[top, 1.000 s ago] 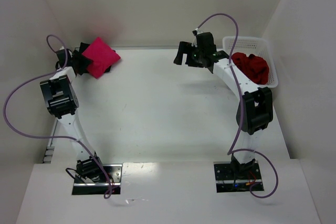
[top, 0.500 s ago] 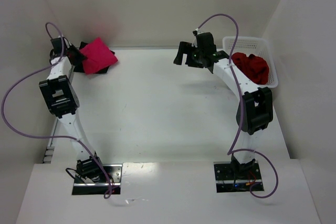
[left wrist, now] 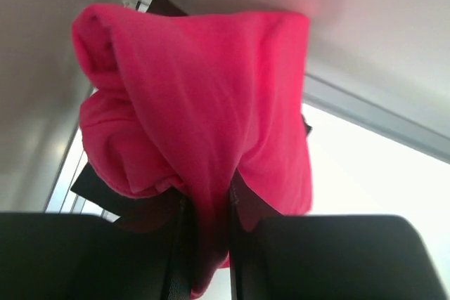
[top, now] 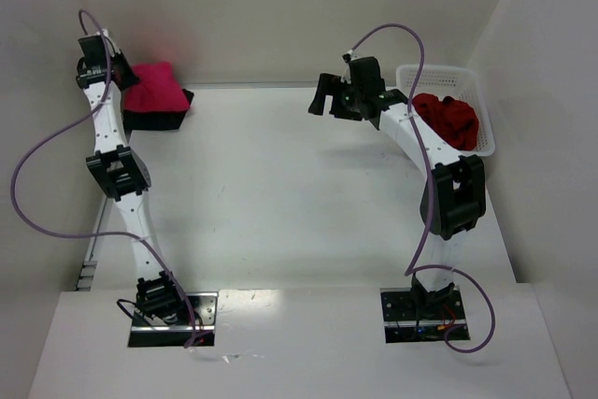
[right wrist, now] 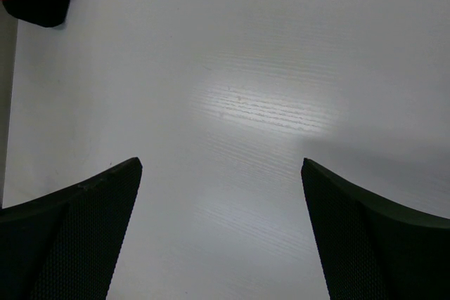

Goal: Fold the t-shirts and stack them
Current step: Put the neatly folded tshirt into the corner of the board with the left arm

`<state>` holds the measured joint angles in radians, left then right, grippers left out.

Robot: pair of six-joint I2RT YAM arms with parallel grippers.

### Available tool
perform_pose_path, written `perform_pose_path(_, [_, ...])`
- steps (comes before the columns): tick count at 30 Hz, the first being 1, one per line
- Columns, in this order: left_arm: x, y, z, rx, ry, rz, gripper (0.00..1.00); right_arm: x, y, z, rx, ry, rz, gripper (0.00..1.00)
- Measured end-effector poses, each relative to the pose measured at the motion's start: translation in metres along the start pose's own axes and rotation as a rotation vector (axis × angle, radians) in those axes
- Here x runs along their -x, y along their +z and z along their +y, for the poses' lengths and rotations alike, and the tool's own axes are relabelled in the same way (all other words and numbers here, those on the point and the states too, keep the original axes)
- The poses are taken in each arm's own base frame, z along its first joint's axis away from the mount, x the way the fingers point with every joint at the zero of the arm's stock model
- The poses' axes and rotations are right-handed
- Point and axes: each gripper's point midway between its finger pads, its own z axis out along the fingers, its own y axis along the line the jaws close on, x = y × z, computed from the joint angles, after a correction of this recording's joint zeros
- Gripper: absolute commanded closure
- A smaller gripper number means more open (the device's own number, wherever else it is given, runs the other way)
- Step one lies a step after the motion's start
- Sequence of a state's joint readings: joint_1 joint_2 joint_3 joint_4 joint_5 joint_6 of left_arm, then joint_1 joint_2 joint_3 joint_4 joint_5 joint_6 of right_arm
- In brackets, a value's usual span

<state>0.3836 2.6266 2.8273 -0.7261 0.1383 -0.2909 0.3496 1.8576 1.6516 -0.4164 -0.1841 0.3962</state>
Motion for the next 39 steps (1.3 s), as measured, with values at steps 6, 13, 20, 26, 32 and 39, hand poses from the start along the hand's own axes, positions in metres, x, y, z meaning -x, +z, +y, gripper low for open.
perform_pose_path(6, [-0.053,0.016,0.019,0.058,0.027,0.158,0.77,0.003,0.001,0.002,0.003,0.000,0.002,0.00])
perform_pose_path(13, [-0.049,0.008,0.022,0.047,0.024,0.161,0.82,0.003,0.005,0.002,0.004,0.005,0.013,0.00])
perform_pose_path(20, [-0.038,0.005,0.034,0.122,0.033,0.123,0.82,0.002,0.004,0.003,0.005,0.014,0.019,0.00])
perform_pose_path(26, [-0.029,0.000,0.039,0.159,0.037,0.097,0.83,0.002,0.004,0.003,0.006,0.023,0.019,0.00])
perform_pose_path(32, [-0.023,-0.001,0.022,0.067,0.032,0.083,0.86,0.002,0.004,0.004,0.006,0.037,0.019,0.00])
perform_pose_path(39, [-0.029,-0.001,-0.005,-0.044,0.026,0.106,0.89,-0.004,0.006,0.001,0.002,0.046,0.030,0.00])
